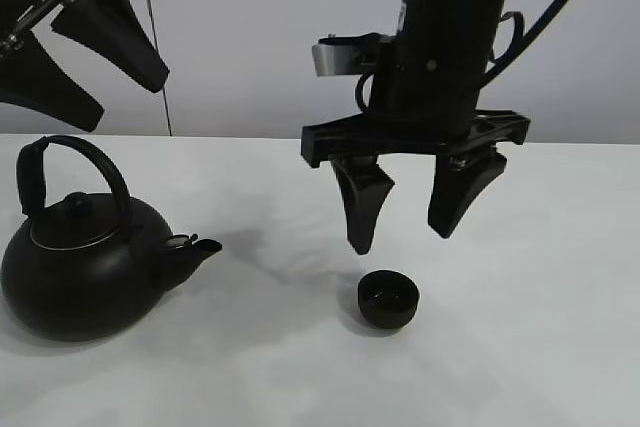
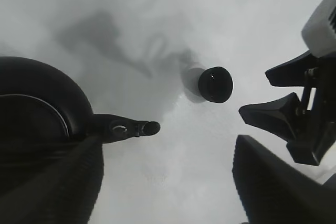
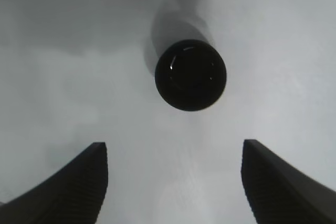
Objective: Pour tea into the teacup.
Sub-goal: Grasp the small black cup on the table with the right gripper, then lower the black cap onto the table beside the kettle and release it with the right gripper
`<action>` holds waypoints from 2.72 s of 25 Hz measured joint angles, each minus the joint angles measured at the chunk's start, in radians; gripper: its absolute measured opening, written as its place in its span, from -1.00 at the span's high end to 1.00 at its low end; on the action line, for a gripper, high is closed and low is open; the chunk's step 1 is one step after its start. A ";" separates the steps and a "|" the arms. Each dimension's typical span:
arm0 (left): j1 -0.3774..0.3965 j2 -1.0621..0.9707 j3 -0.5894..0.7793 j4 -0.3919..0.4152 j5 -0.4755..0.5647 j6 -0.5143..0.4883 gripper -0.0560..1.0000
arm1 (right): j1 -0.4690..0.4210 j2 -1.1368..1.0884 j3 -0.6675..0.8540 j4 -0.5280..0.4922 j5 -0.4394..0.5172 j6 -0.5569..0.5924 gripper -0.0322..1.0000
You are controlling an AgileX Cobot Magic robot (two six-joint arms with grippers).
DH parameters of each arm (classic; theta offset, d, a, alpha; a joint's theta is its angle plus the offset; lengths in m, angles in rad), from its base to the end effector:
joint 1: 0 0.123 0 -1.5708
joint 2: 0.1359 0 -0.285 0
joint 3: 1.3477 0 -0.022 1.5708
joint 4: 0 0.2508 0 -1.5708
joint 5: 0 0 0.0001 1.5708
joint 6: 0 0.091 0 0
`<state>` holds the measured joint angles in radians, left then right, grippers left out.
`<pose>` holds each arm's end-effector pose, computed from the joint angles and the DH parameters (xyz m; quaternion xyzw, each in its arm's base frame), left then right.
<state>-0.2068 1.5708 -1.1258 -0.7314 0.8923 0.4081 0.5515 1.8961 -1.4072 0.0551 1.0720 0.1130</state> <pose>0.2997 -0.1113 0.2687 0.1102 0.9323 -0.2941 0.1796 0.3171 0.2003 0.2099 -0.2055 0.9771 0.0393 0.0378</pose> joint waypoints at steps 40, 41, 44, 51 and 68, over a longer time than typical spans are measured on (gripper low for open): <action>0.000 0.000 0.000 0.000 -0.009 0.000 -0.07 | 0.003 0.228 -0.002 -0.046 -0.178 0.032 -0.02; 0.000 0.000 0.000 0.000 -0.009 0.000 -0.07 | 0.003 0.228 -0.002 -0.044 -0.178 0.032 -0.02; 0.000 0.000 0.000 0.000 -0.009 0.000 -0.07 | 0.003 0.228 -0.002 -0.042 -0.178 0.032 0.07; 0.000 0.000 0.000 0.000 -0.009 0.000 -0.07 | 0.003 0.228 -0.003 -0.040 -0.170 0.033 0.17; 0.000 0.000 0.000 0.000 -0.009 0.000 -0.07 | 0.020 0.228 -0.179 0.048 -0.072 0.033 0.17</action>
<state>-0.2068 1.5711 -1.1258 -0.7314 0.8829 0.4081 0.5718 2.1246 -1.5858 0.1029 0.9999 0.1462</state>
